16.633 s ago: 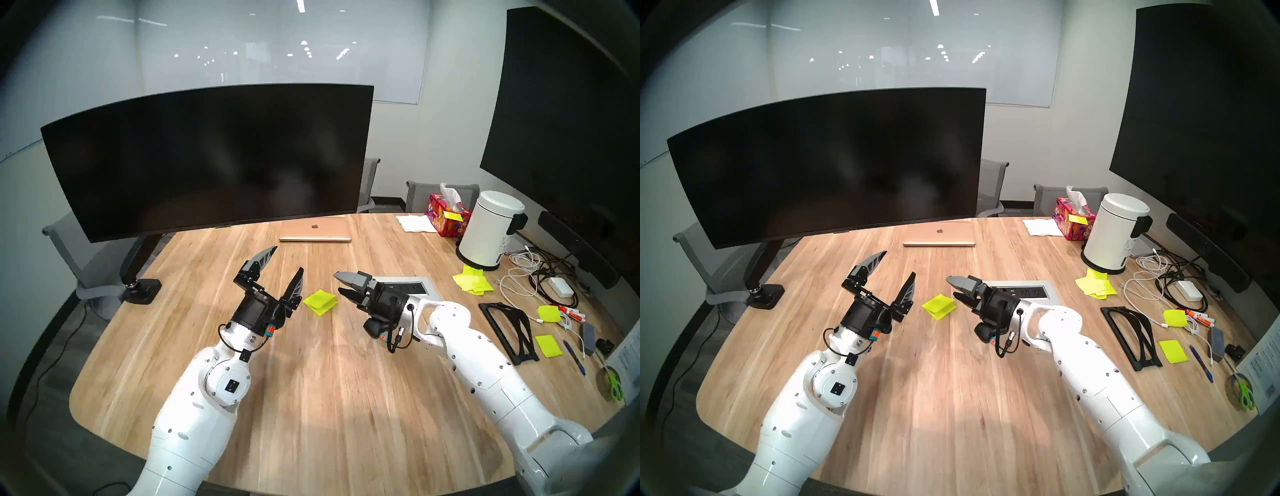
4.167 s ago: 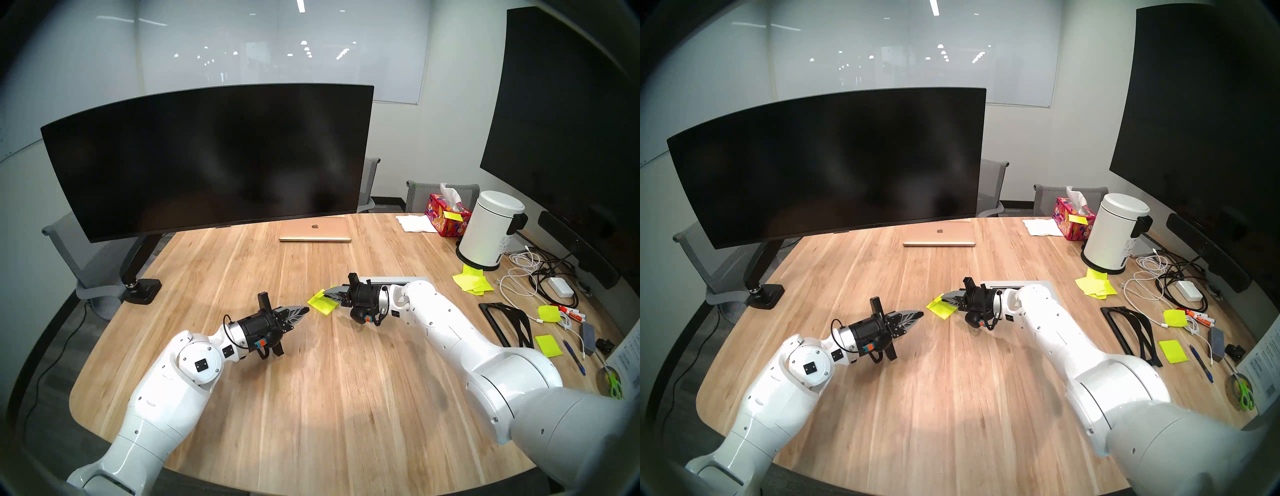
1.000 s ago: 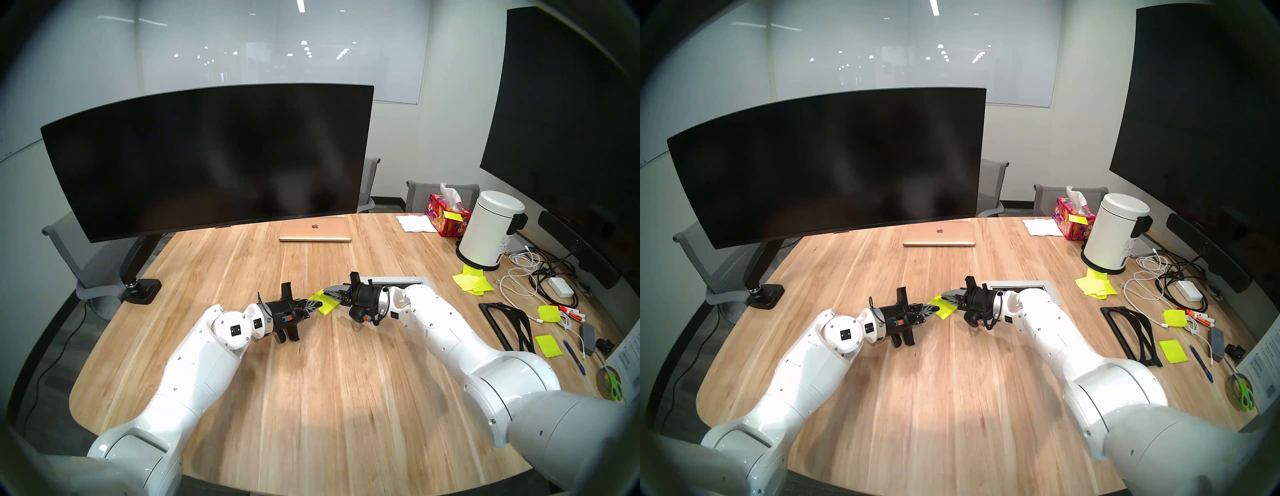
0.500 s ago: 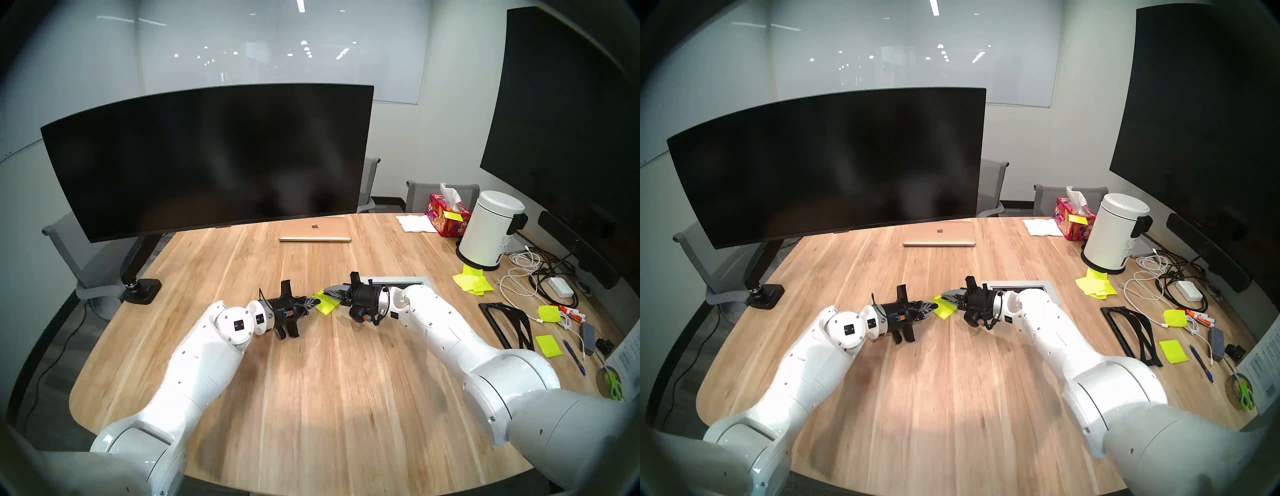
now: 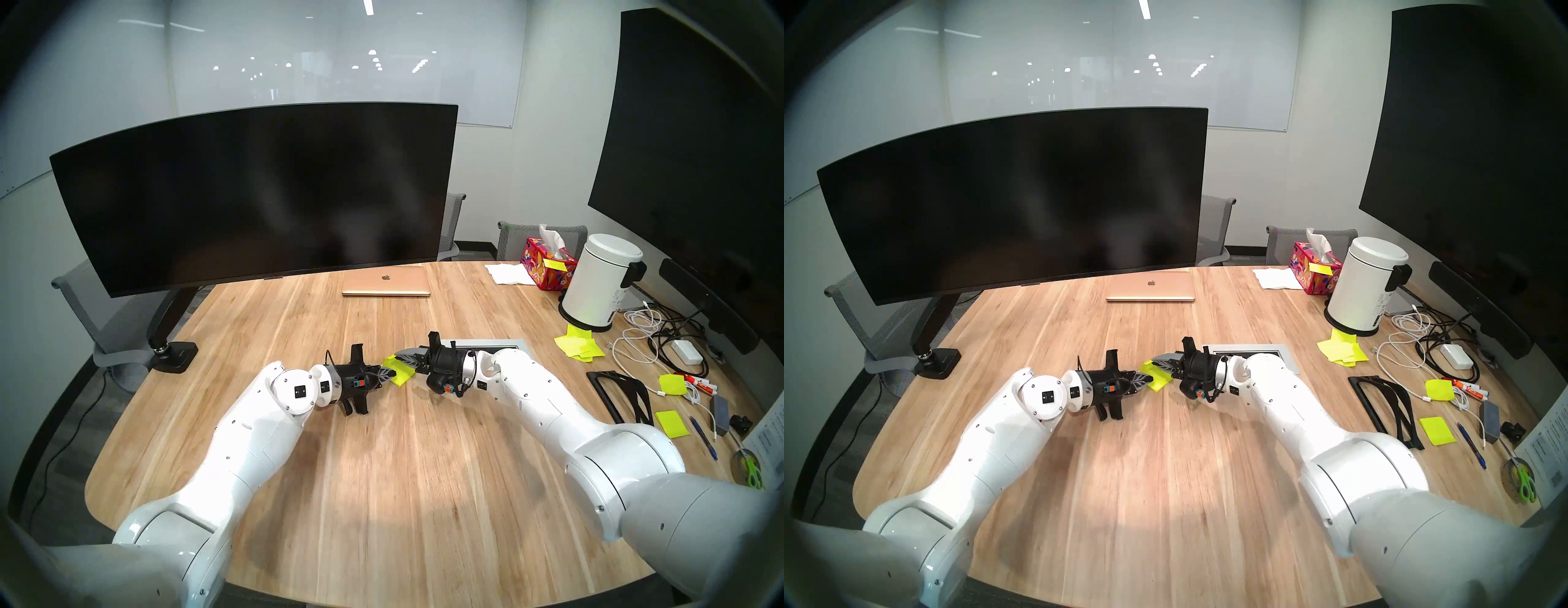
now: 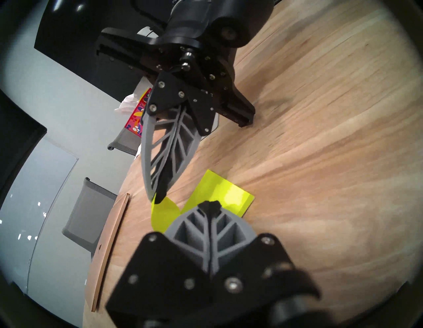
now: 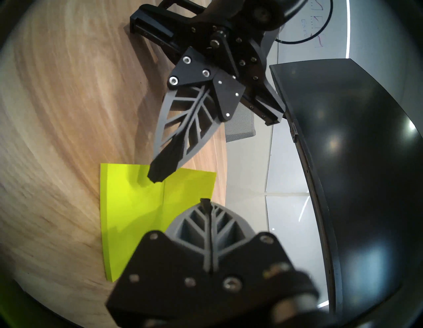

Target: Peel one sticky note off the pad and stick it onto the monitor, then press it flat

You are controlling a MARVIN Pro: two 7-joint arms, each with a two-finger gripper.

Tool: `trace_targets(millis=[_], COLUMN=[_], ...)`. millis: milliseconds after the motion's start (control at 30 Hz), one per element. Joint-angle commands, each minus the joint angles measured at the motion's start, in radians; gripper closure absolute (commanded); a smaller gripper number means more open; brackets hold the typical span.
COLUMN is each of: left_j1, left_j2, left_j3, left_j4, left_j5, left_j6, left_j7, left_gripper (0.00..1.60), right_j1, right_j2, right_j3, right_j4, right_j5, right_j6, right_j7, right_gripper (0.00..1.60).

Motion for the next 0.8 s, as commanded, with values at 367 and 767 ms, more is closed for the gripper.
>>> trace_targets(millis=[367, 767], left_j1=[-0.045, -0.091], left_j2=[0.013, 0.063], left_j3=[0.026, 0.07], left_j4=[0.046, 0.065], left_j5=[0.055, 0.085], left_j6=[0.053, 0.002], left_j7=[-0.013, -0.089], left_gripper=[1.6, 1.6], right_j1=[0.06, 0.084], right_j2=[-0.012, -0.017], right_j3=[-0.017, -0.014], right_j4=[0.021, 0.073], right_j5=[0.029, 0.058], right_j6=[0.001, 0.001], right_j7=[-0.052, -0.077], right_gripper=[1.6, 1.6])
